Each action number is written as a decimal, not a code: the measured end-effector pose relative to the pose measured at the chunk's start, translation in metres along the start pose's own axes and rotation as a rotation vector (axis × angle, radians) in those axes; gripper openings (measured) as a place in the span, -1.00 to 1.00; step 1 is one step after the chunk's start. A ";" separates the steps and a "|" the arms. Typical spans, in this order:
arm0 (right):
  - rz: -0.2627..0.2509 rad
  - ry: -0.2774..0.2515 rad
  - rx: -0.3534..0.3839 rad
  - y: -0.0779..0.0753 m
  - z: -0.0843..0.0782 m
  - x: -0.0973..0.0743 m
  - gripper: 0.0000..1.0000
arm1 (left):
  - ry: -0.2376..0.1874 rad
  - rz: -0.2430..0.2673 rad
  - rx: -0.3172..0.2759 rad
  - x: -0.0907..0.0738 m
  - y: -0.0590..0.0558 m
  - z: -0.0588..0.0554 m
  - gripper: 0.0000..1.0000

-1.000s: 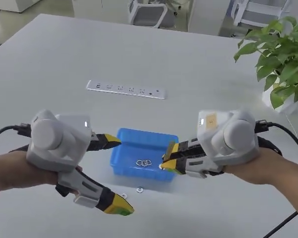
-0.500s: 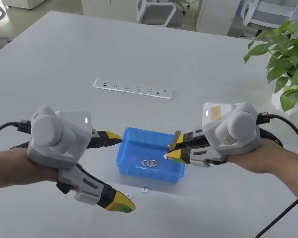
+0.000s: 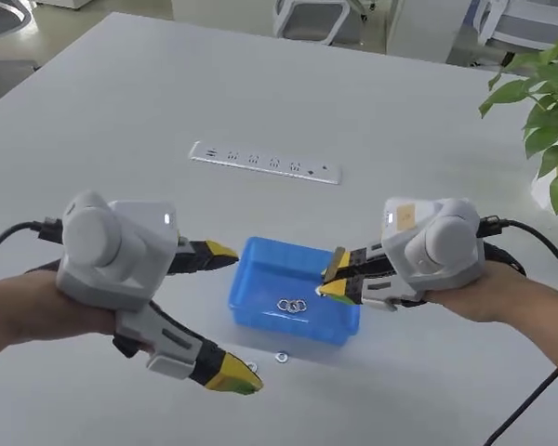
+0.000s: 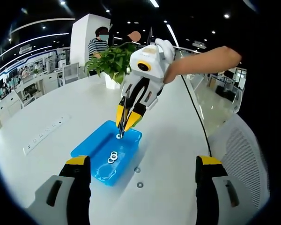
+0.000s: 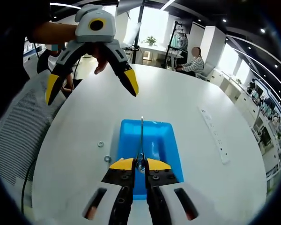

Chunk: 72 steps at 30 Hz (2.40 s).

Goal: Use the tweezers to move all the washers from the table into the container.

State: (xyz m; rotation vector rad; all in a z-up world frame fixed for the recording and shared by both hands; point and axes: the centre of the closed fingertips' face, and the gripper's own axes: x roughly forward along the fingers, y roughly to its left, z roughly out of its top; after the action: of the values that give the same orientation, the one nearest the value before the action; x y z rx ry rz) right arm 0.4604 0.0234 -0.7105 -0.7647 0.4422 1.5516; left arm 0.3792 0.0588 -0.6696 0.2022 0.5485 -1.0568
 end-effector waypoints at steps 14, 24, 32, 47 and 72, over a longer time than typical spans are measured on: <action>0.033 0.022 0.021 0.001 -0.021 0.021 -0.83 | -0.024 0.004 -0.029 0.000 0.008 0.002 0.92; 0.043 0.031 0.035 0.003 -0.035 0.032 -0.82 | -0.024 -0.017 -0.018 0.008 0.014 0.008 0.60; 0.050 0.036 0.041 0.004 -0.040 0.038 -0.82 | -0.016 -0.047 0.033 0.020 0.018 0.013 0.05; 0.059 0.024 0.045 0.002 -0.040 0.042 -0.82 | -0.005 -0.049 0.128 0.053 0.043 0.032 -0.50; 0.058 0.020 0.045 0.004 -0.043 0.039 -0.81 | 0.019 -0.124 0.244 0.087 0.039 0.043 -0.87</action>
State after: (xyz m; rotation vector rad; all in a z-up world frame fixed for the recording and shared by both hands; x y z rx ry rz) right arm 0.4658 0.0217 -0.7683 -0.7388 0.5170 1.5835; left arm 0.4596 -0.0065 -0.6821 0.3964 0.4525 -1.2441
